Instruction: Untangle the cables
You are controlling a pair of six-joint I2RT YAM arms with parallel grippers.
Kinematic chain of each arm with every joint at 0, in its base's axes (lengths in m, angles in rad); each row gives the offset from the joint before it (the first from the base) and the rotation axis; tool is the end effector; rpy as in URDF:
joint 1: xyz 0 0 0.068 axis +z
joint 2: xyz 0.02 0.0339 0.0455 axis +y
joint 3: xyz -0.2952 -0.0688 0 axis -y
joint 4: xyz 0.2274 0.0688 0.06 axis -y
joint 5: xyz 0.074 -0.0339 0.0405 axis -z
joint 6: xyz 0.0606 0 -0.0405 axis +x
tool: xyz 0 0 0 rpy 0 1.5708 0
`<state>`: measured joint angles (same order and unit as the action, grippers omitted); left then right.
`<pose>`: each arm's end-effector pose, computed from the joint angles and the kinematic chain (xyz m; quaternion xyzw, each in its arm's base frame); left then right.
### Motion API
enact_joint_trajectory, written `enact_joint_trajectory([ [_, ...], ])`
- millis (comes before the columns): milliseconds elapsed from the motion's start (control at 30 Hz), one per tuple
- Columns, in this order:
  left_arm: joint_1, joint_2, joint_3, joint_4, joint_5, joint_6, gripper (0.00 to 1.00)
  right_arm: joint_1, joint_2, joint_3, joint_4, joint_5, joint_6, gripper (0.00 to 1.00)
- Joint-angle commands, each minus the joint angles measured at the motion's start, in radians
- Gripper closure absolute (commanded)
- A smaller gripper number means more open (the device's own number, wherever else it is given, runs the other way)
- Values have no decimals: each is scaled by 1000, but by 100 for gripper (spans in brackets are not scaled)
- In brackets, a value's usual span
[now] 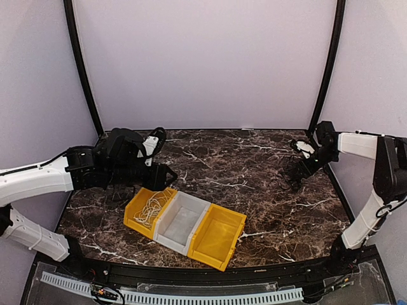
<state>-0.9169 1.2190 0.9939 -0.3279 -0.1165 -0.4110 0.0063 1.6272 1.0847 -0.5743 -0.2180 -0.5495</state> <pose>0.1683 -0.2081 0.3279 0.1907 0.8512 -0.2597 0.4144 0.3207 0.0151 0.2225 -0.2893 0.9247 0.0421 0.2440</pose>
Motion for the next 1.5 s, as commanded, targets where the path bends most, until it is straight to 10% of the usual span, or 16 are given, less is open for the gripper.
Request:
enact_joint_trajectory([
  [0,-8,27,3,66,63,16,49,3,10,4,31,55,39,44],
  [433,-20,41,-17,121,67,19,49,3,43,32,8,-16,67,100],
  [1000,-159,436,245,426,171,107,42,176,-339,79,-187,-93,41,100],
  [1467,-179,842,569,821,237,-183,30,181,-369,-37,-145,-403,2,100],
])
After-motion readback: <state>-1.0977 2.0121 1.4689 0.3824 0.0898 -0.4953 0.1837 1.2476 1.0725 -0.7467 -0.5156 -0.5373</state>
